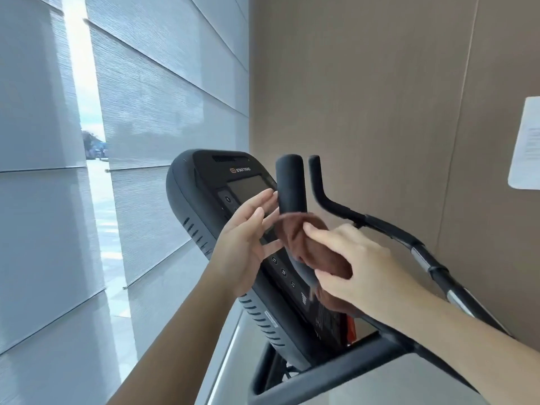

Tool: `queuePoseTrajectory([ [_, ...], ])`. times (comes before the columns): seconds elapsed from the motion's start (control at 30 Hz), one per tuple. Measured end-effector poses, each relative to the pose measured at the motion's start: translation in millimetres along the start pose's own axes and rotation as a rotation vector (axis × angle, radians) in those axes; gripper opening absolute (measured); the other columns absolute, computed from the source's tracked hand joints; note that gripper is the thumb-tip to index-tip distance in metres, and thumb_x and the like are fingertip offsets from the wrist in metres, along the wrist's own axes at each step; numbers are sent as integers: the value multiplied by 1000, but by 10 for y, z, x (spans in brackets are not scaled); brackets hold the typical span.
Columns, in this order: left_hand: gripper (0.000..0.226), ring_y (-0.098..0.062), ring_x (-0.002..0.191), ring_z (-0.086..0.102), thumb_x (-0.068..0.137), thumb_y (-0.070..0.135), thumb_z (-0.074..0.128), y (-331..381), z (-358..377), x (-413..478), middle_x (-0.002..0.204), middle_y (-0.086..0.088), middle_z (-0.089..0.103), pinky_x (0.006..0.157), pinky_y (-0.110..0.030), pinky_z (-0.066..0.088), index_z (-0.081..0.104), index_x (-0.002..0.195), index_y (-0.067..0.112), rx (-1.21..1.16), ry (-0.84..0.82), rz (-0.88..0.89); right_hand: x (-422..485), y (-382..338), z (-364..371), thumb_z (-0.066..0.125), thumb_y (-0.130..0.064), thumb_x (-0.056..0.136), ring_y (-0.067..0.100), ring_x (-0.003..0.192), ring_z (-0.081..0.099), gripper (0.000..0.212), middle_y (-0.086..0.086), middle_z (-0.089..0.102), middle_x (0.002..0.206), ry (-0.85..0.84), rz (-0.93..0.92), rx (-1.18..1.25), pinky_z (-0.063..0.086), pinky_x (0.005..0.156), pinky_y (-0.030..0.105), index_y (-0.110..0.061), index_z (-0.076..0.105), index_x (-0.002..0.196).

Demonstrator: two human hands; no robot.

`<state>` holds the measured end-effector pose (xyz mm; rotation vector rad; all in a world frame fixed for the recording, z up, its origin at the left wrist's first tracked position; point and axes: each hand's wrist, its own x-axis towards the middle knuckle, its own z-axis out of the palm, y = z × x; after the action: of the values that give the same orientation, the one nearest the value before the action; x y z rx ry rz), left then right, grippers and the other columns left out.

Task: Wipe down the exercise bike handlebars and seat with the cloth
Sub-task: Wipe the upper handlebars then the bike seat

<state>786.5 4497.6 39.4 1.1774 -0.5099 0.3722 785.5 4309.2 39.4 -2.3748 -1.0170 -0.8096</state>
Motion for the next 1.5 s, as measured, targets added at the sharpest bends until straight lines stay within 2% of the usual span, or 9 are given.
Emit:
queuePoseTrajectory([
  [0.1,31,-7,114,53,96,22,36,-3,-16,9,124,9,59,72,-31,54,54,121,23,-32,-8,-19,-71,5,-132,60,-25,79,10,93,52,56,-13,51,107,-109,5,-28,34,75,13,-54,43,123],
  [0.3,35,-11,113,54,94,32,39,62,-26,19,121,9,61,85,-48,51,51,124,18,-95,-50,-61,459,-69,-164,63,-14,82,-8,84,46,54,-1,51,105,441,137,324,30,78,-4,-36,47,129],
  [0.47,44,-11,114,54,92,44,32,69,-28,29,121,10,61,85,-45,51,52,124,21,-100,-66,-97,490,-169,58,60,-28,85,5,103,46,58,-4,41,115,214,98,274,30,84,6,-48,34,132],
  [0.7,49,-14,118,50,93,49,26,83,12,-8,128,6,55,77,-38,52,50,125,19,-124,-21,-100,80,-98,-13,66,-32,80,6,101,49,46,-7,44,112,-26,15,43,32,83,9,-54,49,117],
  [0.8,46,-12,119,48,93,47,29,94,47,-26,128,9,55,88,-46,46,50,125,21,-93,-6,-105,121,18,-197,68,-24,79,2,100,54,46,-5,56,109,135,86,350,34,88,4,-55,53,109],
  [0.93,32,-7,115,51,95,25,39,119,135,-59,128,9,55,92,-48,44,50,124,21,10,59,-63,481,178,-324,64,-22,82,4,108,54,45,1,58,120,420,188,594,39,98,22,-45,52,119],
  [1.13,38,-6,103,59,91,7,49,37,241,-114,117,14,62,87,-40,50,50,125,22,144,139,33,666,159,20,62,-18,85,-10,108,52,51,-11,59,124,126,68,788,36,97,9,-34,46,130],
  [1.37,52,-3,117,49,87,-2,52,-50,358,-161,127,12,56,89,-31,46,45,129,27,425,222,105,355,529,-67,66,-28,79,-9,100,52,55,-19,58,106,-250,-143,588,35,91,6,-68,43,109],
  [1.5,57,7,110,51,84,-4,56,-49,433,-181,124,20,55,96,-36,44,49,122,37,541,324,124,634,611,-200,66,-28,81,-15,100,55,44,-30,60,108,-71,-86,857,38,86,2,-45,54,119],
])
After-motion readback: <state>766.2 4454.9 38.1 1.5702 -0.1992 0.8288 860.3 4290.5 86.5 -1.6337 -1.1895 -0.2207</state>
